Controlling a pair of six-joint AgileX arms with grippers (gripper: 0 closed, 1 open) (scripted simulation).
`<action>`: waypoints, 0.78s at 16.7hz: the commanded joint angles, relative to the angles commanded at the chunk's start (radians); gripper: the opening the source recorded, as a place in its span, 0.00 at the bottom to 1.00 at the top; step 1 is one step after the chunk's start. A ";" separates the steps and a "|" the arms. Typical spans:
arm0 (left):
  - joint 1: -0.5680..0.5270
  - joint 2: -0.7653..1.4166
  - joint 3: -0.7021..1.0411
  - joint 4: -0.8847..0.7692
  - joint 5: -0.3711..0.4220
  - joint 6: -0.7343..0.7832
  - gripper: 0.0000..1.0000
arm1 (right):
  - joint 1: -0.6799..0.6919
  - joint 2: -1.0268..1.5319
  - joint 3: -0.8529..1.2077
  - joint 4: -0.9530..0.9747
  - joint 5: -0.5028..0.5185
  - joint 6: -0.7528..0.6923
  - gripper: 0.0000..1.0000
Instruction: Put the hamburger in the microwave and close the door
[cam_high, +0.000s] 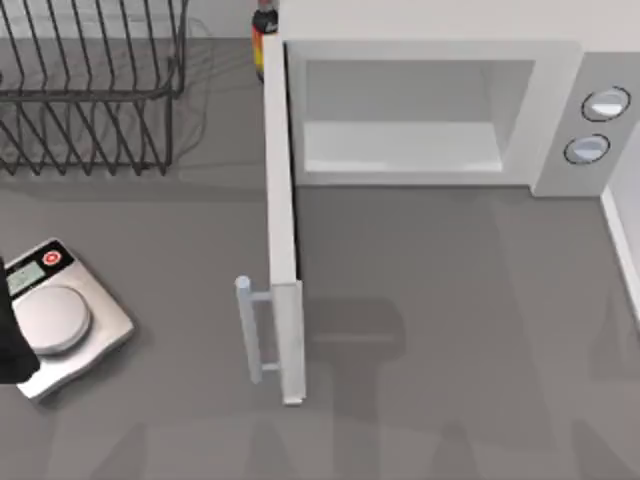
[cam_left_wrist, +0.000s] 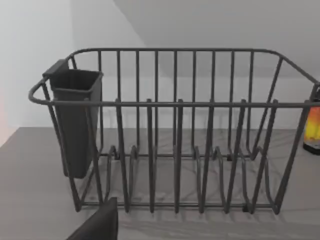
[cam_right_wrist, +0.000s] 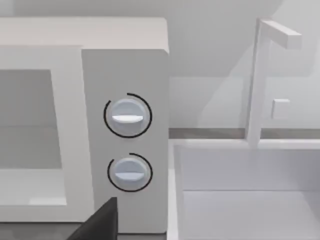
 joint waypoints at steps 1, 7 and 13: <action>0.000 0.000 0.000 0.000 0.000 0.000 1.00 | 0.000 0.000 0.000 0.000 0.000 0.000 1.00; 0.000 0.000 0.000 0.000 0.000 0.000 1.00 | 0.006 0.163 0.117 -0.141 0.003 -0.156 1.00; 0.000 0.000 0.000 0.000 0.000 0.000 1.00 | 0.027 0.665 0.386 -0.491 0.002 -0.533 1.00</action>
